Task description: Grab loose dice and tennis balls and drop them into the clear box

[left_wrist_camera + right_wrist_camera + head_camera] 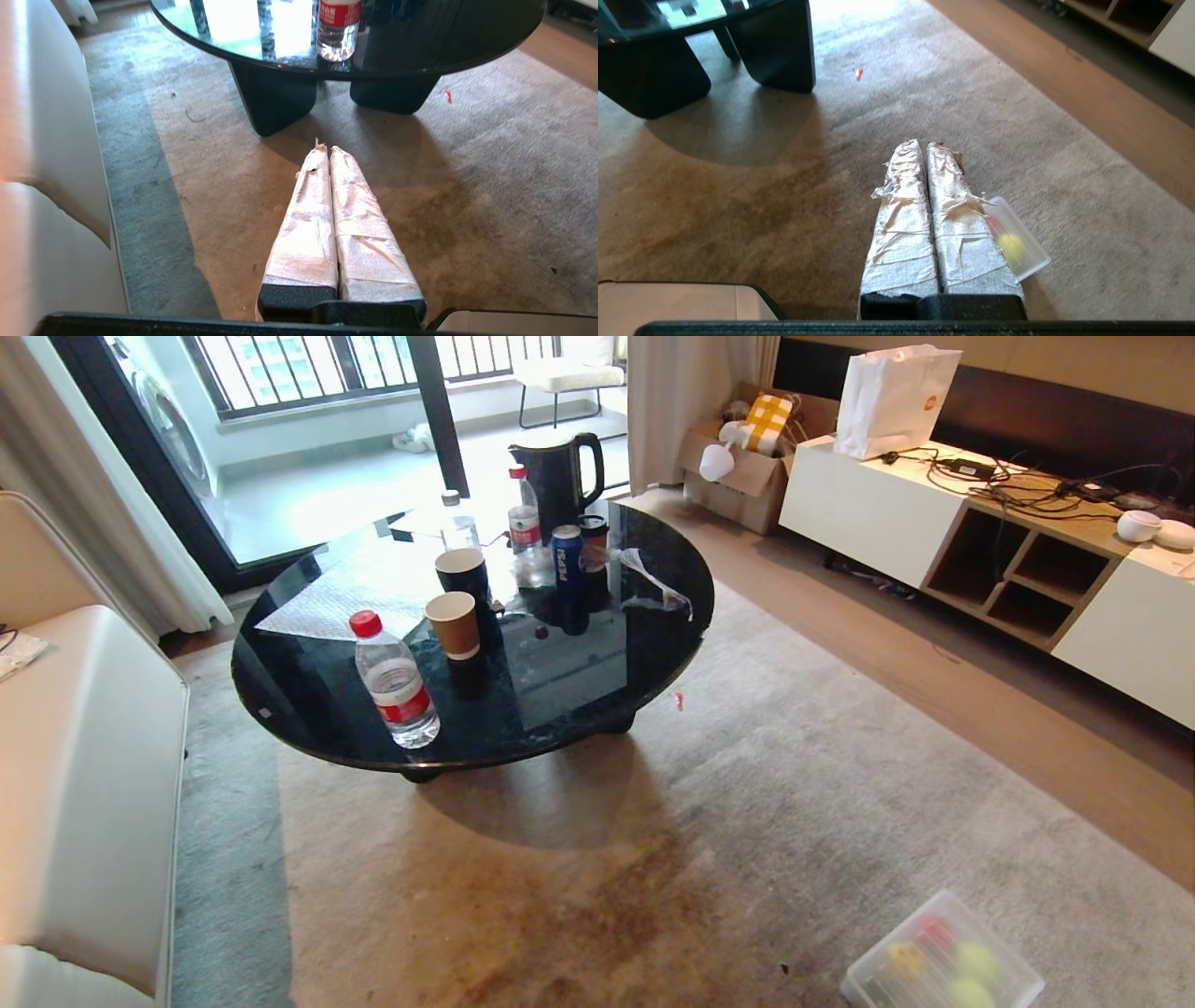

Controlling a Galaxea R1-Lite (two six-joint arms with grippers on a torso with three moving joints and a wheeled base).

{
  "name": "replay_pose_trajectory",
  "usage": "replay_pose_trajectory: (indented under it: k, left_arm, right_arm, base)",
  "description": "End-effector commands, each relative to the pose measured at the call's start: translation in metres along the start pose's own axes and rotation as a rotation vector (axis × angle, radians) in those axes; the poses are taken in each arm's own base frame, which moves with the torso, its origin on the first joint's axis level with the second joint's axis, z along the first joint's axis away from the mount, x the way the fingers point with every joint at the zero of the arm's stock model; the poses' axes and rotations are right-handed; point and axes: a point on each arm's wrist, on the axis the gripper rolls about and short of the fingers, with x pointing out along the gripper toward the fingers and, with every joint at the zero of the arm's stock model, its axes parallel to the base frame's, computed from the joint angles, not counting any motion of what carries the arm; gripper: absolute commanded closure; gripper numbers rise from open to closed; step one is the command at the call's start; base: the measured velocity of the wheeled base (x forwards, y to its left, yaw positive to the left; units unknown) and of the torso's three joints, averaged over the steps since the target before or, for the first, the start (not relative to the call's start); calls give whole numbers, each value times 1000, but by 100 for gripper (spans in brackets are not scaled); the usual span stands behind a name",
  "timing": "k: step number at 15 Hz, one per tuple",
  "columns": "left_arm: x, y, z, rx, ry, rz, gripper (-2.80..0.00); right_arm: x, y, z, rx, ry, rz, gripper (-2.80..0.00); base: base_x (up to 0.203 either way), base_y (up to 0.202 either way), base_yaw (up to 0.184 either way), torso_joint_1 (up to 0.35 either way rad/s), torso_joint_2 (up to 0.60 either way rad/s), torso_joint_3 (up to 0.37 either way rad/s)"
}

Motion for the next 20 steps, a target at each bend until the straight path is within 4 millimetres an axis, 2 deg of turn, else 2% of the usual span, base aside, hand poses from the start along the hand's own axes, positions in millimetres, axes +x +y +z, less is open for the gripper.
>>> replay_pose_trajectory:
  k: [1,10,18,20]
  left_arm:
    - [0,0,0,0,2,1,0]
    - [0,0,0,0,0,1,0]
    - [0,0,0,3,0,1,0]
    - [0,0,0,3,2,1,0]
  right_arm:
    - [0,0,0,-1,3,1,0]
    - [0,0,0,-1,1,0,0]
    - [0,0,0,-1,3,1,0]
    - [0,0,0,-1,1,0,0]
  base:
    - [0,0,0,7,5,193]
    - [0,0,0,3,2,196]
    - [0,0,0,1,1,20]
    - [137,0,-6,3,0,3]
